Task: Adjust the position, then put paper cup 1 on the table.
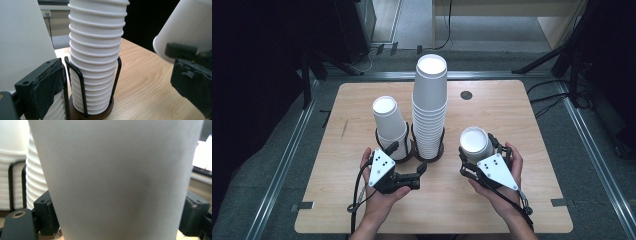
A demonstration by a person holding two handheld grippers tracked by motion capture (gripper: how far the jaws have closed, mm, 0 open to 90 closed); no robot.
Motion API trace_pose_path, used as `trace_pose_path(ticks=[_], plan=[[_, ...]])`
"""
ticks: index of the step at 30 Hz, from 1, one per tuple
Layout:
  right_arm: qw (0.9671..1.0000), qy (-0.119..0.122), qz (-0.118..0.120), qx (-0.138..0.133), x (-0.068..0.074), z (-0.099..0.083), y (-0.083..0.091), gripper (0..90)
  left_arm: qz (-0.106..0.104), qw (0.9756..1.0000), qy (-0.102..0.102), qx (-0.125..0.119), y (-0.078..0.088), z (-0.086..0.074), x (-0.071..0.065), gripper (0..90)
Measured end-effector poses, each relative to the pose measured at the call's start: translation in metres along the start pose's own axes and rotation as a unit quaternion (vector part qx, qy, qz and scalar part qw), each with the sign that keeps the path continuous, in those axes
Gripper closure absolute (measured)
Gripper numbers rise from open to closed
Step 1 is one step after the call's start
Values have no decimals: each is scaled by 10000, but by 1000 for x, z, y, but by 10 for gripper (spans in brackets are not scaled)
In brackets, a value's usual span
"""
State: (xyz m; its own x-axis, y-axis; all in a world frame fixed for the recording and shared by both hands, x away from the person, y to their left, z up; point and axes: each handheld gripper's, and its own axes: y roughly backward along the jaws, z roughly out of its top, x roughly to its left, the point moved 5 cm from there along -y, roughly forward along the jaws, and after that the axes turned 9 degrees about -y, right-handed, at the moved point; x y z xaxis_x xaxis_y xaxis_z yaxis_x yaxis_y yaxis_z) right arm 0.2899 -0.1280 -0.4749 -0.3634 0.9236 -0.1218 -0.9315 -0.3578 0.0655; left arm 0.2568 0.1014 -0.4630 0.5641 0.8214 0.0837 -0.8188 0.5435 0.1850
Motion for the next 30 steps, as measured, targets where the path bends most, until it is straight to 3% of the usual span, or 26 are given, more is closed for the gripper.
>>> trace_pose_path(ticks=[7,10,18,22,26,30], plan=[[9974,643,-138,286,8,-13,-2,124,-107,9999,54,12,-2,2,-2,0],[9963,792,-122,301,10,-14,-2,124,-206,9998,4,46,-3,2,-7,0],[9921,1178,4,426,15,-20,-5,124,-365,9993,-23,117,-6,0,-12,0],[9915,1209,63,486,17,-23,-6,124,-437,9990,5,134,-7,-1,-14,0],[9888,1423,87,450,20,-23,-7,122,-555,9983,-26,170,-8,-1,-18,0],[9878,1489,59,453,20,-23,-8,123,-651,9976,-49,215,-9,-2,-22,0]])
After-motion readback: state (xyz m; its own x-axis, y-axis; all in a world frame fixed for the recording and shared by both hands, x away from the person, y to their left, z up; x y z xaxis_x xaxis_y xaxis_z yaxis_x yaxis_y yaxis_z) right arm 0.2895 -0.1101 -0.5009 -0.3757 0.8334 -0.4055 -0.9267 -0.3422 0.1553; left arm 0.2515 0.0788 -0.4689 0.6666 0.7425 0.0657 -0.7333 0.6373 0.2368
